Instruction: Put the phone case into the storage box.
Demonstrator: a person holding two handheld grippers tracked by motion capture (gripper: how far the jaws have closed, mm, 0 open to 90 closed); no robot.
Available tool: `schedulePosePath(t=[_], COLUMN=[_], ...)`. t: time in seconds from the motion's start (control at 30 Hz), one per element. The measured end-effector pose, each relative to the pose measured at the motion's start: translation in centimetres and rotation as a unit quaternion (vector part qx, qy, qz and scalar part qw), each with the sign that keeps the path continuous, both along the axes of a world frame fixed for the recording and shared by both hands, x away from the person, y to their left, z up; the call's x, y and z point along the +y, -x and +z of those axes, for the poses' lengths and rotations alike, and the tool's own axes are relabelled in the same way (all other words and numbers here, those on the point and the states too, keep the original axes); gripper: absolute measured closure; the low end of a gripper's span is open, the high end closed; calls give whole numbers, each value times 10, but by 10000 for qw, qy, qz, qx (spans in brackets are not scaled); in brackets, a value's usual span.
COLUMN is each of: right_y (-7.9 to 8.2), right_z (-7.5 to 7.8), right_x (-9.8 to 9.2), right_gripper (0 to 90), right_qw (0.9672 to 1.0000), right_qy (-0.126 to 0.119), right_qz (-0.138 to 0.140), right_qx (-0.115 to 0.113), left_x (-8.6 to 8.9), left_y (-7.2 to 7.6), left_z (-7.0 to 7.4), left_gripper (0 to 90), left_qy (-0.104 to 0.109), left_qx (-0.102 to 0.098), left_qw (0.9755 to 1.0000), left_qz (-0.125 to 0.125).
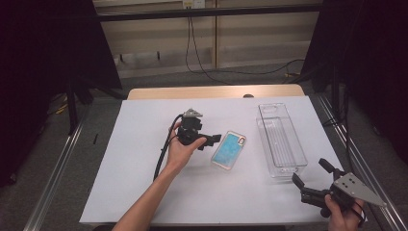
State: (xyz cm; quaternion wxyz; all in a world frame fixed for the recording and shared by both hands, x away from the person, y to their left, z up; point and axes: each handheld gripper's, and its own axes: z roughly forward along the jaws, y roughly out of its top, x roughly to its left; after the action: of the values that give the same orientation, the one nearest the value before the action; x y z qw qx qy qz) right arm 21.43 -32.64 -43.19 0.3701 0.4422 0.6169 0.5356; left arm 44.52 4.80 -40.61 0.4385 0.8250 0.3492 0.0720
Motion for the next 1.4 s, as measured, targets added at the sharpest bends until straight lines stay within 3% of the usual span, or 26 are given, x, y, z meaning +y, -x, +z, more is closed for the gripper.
schedulePosePath(t=[0.07, 0.1, 0.17, 0.33, 0.43, 0.6, 0.8, 1.17, 1.3, 1.4], right_y=[0, 0, 0, 0, 0, 0, 0, 0, 0, 1], right_z=[0, 0, 0, 0, 0, 0, 0, 0, 0, 0], right_x=[0, 0, 0, 0, 1, 1, 0, 0, 0, 0], right_gripper=[0, 0, 0, 0, 0, 0, 0, 0, 0, 0], right_qw=[10000, 10000, 10000, 10000, 10000, 10000, 10000, 10000, 10000, 10000], right_qy=[-1, -3, -2, -2, -1, -5, 0, 2, -1, -2], right_qz=[1, 1, 0, -7, -5, -3, -9, -5, -2, 1], right_qx=[-4, -3, -2, 1, 0, 0, -3, -9, -7, -11], left_x=[-3, -4, -4, -12, -17, -29, -43, -69, -74, -78], left_y=[3, 5, 5, 10, 11, 11, 6, 7, 7, 7], left_z=[0, 0, -1, -2, -5, -13, -20, -29, -30, -33], left_gripper=[39, 39, 42, 46, 47, 52, 58, 65, 57, 57], left_qy=[-344, -385, -379, -450, -314, -240, -380, -837, -771, -1077], left_qx=[-134, -121, 18, 135, 256, 270, 433, 348, 416, 366], left_qw=[9993, 9992, 9992, 9983, 9980, 9980, 9967, 9932, 9928, 9904], left_qz=[48, 5, -146, -355, -486, -521, -580, -727, -818, -781])
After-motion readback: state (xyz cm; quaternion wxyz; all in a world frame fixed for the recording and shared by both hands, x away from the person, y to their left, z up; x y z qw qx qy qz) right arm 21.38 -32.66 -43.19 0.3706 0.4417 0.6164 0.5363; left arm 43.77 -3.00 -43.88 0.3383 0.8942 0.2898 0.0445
